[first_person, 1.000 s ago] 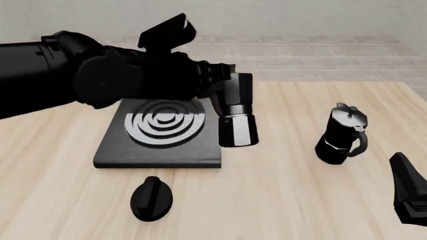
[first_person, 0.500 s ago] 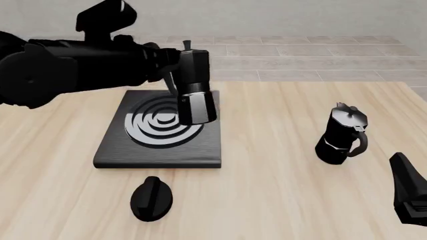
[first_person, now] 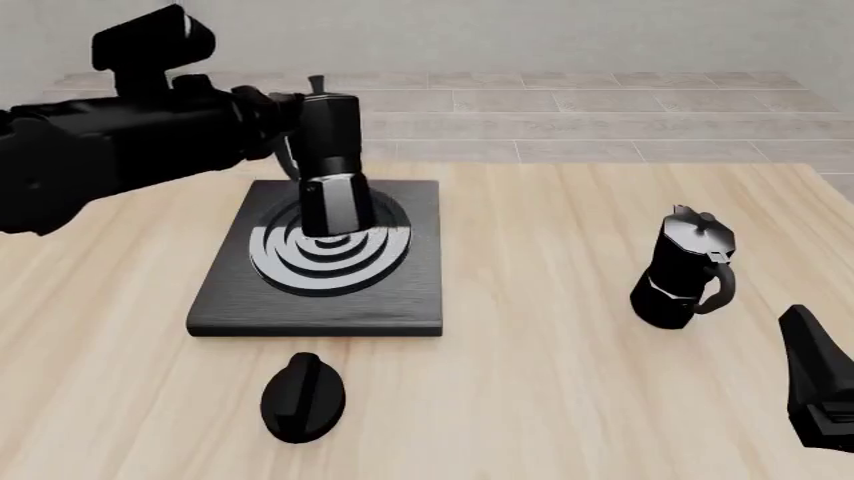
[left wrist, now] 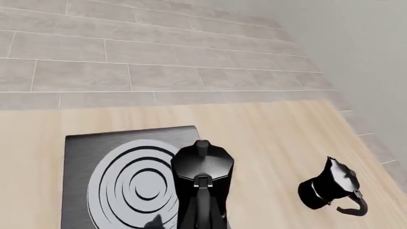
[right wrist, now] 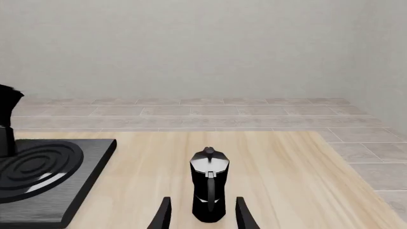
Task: Put both moka pots on the stove.
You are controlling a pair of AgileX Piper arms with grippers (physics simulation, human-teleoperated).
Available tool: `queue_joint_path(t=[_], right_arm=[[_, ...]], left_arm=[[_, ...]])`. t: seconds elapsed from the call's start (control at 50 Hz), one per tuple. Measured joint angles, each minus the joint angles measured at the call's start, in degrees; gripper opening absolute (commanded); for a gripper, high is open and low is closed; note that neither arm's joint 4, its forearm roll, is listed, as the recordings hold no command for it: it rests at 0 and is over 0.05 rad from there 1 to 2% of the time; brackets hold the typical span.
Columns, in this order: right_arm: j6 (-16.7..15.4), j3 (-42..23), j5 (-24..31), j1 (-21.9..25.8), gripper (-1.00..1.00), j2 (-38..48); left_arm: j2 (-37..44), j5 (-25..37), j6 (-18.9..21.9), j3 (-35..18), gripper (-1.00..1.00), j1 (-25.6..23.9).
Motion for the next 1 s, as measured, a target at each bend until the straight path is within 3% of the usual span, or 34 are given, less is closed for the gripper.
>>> queue_joint_path(t=[1.0], right_arm=[[0.00, 0.00, 0.00, 0.00, 1.00, 0.00]], left_arm=[[6.84, -14.04, 10.30, 2.24, -1.00, 11.24]])
